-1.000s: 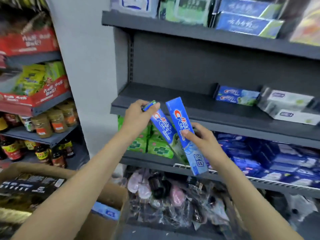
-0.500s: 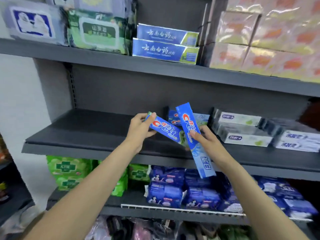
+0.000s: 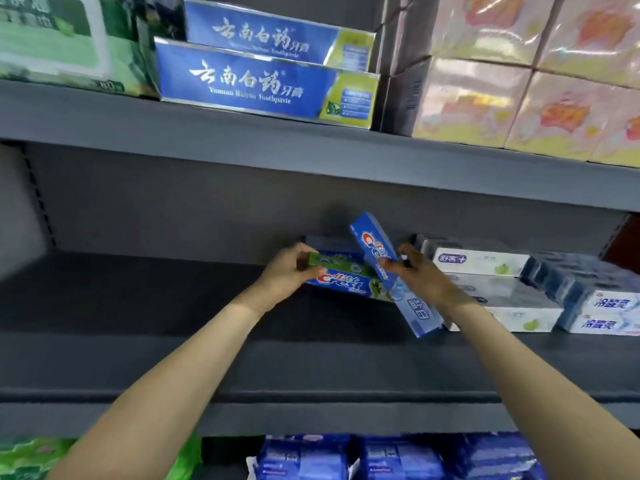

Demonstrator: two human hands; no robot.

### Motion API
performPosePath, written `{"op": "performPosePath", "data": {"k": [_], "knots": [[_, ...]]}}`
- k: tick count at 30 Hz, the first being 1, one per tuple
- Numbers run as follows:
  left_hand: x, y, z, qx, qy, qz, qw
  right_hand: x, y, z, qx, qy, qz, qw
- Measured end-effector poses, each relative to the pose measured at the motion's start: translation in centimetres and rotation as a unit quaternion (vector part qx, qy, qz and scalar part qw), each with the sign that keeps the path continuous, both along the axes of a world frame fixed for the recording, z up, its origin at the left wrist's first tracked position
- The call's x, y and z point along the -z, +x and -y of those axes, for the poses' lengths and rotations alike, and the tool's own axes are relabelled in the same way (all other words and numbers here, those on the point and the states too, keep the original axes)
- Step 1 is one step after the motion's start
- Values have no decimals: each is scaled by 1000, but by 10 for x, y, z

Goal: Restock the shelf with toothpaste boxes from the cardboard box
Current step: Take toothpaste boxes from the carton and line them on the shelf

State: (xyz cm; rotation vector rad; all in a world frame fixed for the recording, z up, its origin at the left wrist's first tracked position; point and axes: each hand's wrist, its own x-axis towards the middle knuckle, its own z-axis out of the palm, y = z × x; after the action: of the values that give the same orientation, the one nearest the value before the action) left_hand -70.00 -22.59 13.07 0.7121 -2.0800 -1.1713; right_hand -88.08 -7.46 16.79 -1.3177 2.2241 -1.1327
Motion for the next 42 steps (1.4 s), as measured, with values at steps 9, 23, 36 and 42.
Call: {"op": "performPosePath", "data": {"k": [9, 23, 36, 42], "knots": [[14, -15, 17, -88, -83, 157, 980, -11, -13, 26, -57, 12, -142, 988], [14, -18, 17, -136, 9, 122, 983, -15, -3, 58, -101, 102, -321, 936], [8, -12, 5, -121, 86, 14, 989, 15, 10, 65, -56, 118, -432, 892], [2, -7, -8, -123, 0, 78, 989, 20, 24, 57, -49, 91, -382, 918]]}}
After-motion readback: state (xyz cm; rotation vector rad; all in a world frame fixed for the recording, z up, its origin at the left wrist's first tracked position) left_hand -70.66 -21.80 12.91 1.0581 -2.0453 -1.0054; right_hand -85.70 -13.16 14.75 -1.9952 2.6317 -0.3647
